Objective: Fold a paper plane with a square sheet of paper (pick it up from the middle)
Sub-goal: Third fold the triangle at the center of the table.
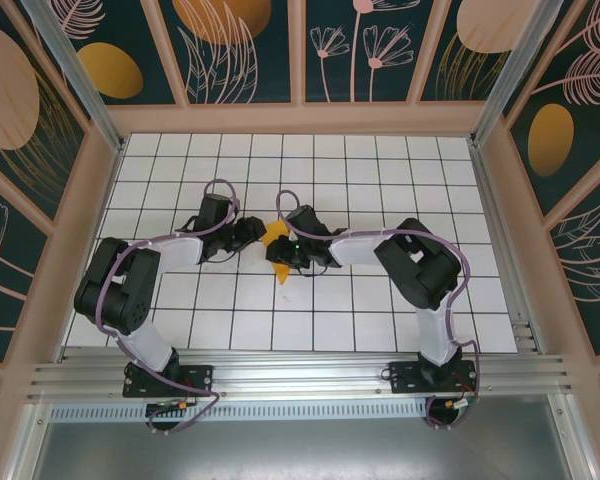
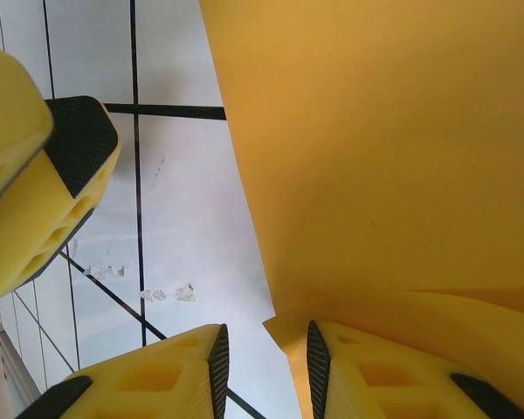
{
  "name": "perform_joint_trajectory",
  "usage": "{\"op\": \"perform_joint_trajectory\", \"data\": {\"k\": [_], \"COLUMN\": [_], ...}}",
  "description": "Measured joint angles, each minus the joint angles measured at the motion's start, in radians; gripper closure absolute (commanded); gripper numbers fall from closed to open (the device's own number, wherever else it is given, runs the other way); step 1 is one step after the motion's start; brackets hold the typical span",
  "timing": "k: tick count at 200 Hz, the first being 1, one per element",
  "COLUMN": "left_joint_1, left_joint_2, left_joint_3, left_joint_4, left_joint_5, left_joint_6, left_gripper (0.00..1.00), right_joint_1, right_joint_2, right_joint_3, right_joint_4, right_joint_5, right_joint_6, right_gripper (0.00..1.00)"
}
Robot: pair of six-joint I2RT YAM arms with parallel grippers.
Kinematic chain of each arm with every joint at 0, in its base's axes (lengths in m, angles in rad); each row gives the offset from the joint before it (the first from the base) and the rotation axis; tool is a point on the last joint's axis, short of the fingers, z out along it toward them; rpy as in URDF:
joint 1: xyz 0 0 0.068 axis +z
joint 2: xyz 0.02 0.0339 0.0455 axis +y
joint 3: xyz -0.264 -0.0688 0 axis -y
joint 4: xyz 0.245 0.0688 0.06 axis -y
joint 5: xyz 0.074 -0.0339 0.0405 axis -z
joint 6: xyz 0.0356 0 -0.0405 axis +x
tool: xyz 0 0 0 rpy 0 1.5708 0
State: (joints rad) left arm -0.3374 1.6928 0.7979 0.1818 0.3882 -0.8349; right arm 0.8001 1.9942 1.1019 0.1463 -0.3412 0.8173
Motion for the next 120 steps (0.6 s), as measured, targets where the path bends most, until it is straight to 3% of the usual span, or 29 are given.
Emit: {"op": "perform_joint_trajectory", "data": {"k": [62, 98, 120], "left_joint_1": [0.000, 0.000, 0.000], "left_joint_2": [0.000, -0.005, -0.007], "left_joint_3": [-0.010, -0.023, -0.028], "left_joint_4": [0.001, 0.001, 0.001], "left_joint_5": [0.005, 0.008, 0.009], "left_joint_6": [0.000, 0.000, 0.000], "left_gripper": [0.57, 0.56, 0.57], "right_joint_1": [-0.007, -0.007, -0.007], "right_joint_2": [0.000, -0.003, -0.003], "right_joint_3": [-0.014, -0.019, -0.023], "right_joint_4": [0.018, 0.035, 0.038], "right_joint_5": [-0.010, -0.020, -0.019], "right_joint_6": [0.000, -0.001, -0.002], "right_gripper": [0.74, 0.69, 0.78]}}
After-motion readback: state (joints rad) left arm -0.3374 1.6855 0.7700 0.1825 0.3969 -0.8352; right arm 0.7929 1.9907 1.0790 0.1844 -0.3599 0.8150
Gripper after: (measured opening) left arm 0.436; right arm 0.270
